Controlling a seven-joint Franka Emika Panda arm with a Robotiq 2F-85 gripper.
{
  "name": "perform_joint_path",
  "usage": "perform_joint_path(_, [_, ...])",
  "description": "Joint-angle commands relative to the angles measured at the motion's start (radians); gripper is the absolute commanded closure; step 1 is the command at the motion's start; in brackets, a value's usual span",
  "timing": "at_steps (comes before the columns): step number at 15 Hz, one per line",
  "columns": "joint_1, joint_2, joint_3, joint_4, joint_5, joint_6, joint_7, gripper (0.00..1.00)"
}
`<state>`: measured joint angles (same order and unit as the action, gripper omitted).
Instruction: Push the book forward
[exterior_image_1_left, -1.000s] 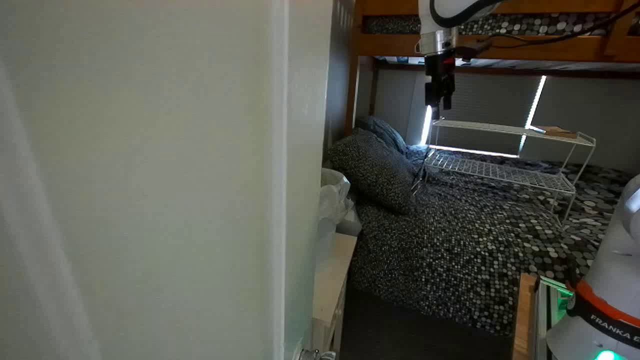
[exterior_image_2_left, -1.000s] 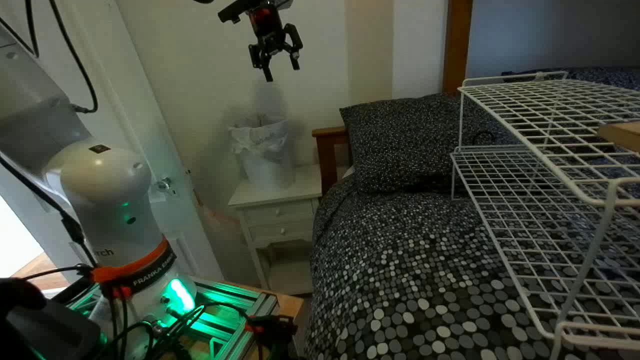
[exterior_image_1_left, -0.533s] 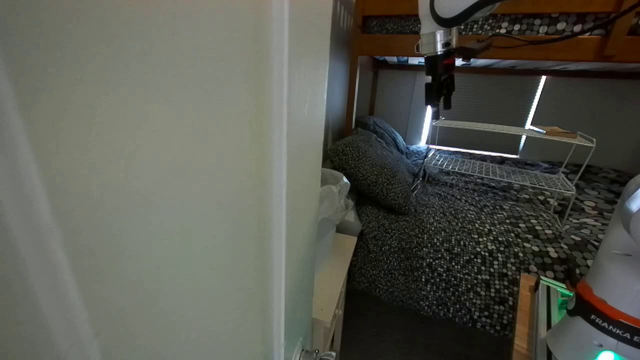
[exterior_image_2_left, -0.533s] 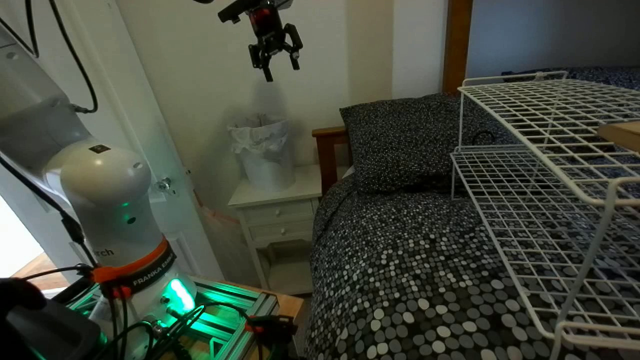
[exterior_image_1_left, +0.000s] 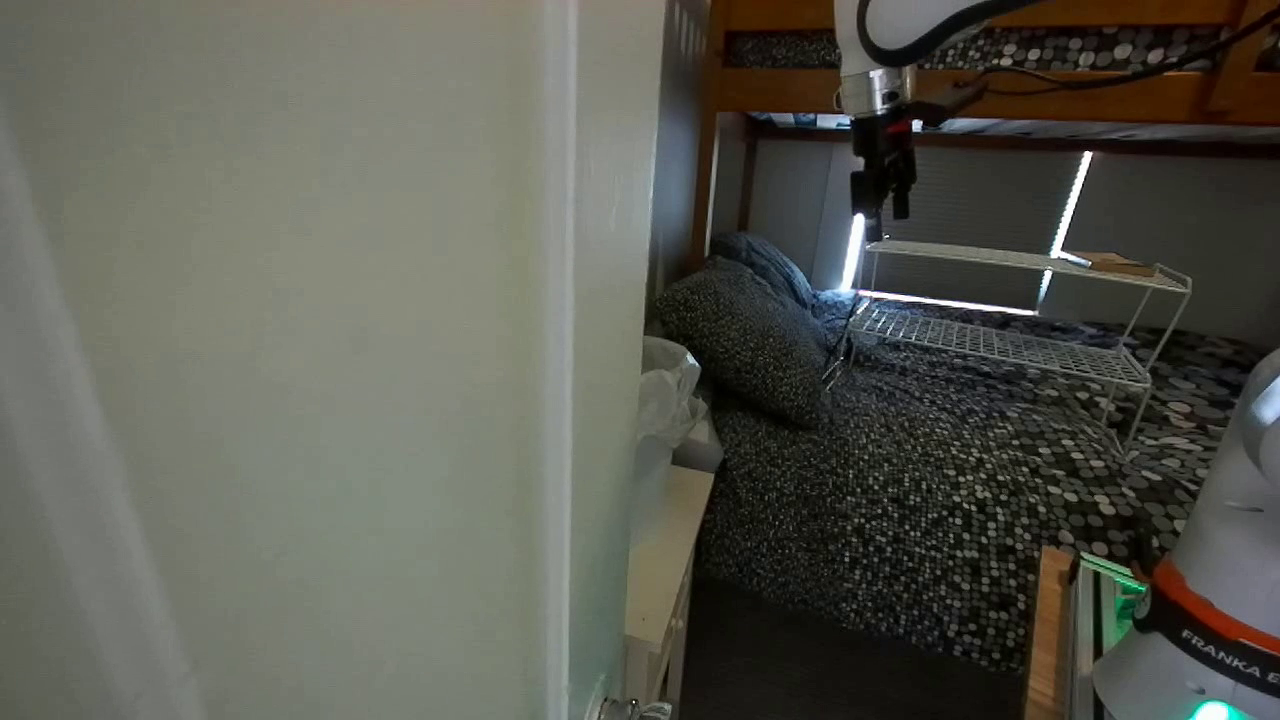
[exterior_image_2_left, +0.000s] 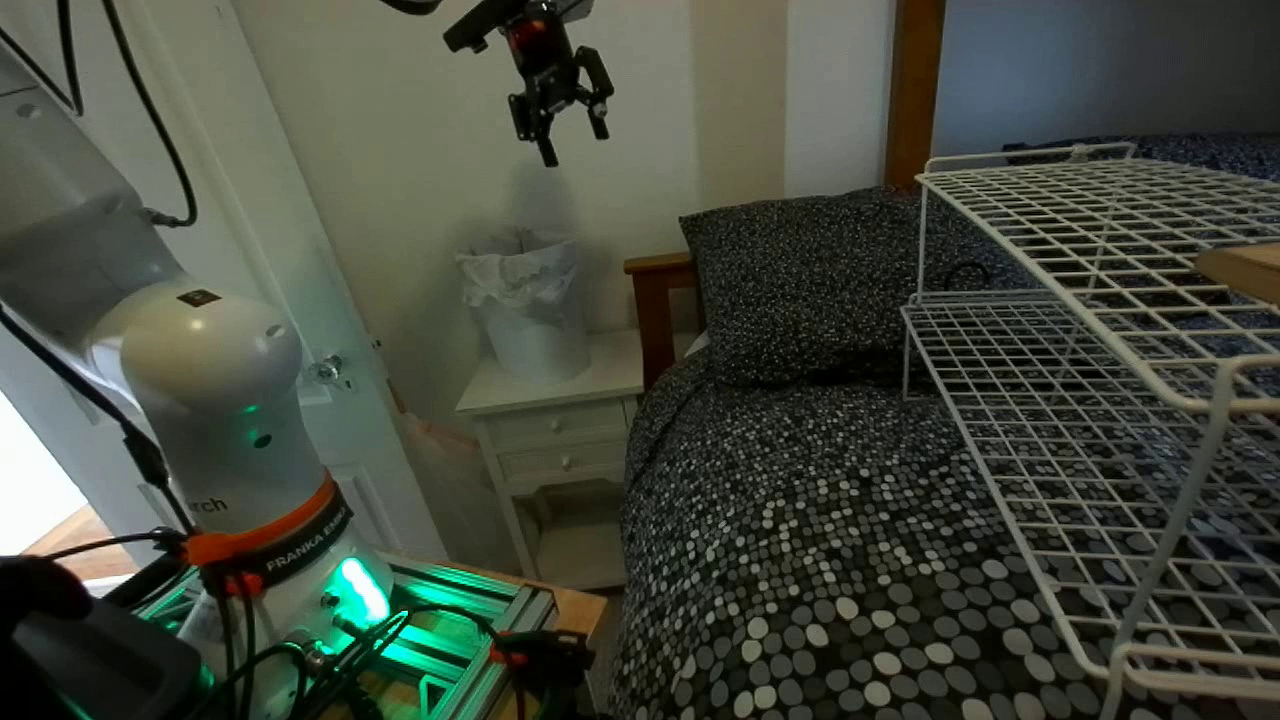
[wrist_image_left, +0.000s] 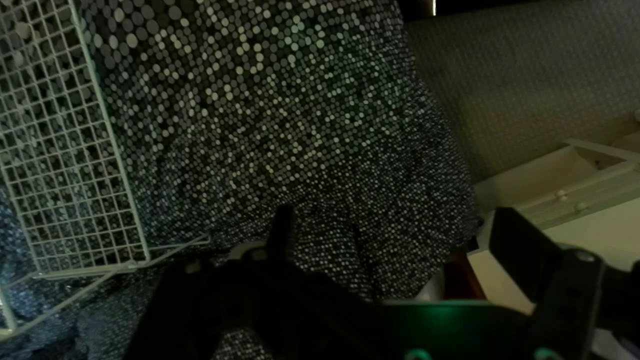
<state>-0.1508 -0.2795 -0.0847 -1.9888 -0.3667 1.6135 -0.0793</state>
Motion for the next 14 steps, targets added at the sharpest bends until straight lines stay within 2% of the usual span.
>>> perform_joint_path(1, [-0.032, 0.025, -0.03, -0.04, -0.126, 0.042, 0.092, 0.0])
perform_joint_path(4, [-0.067, 0.04, -0.085, -0.077, -0.221, 0.139, 0.09, 0.0])
perform_joint_path(5, [-0.085, 0.051, -0.11, -0.097, -0.259, 0.221, 0.101, 0.0])
perform_joint_path(9, [-0.155, 0.094, -0.197, -0.124, -0.335, 0.388, 0.142, 0.0])
perform_joint_path(14, [-0.232, 0.132, -0.29, -0.062, -0.305, 0.467, 0.143, 0.0])
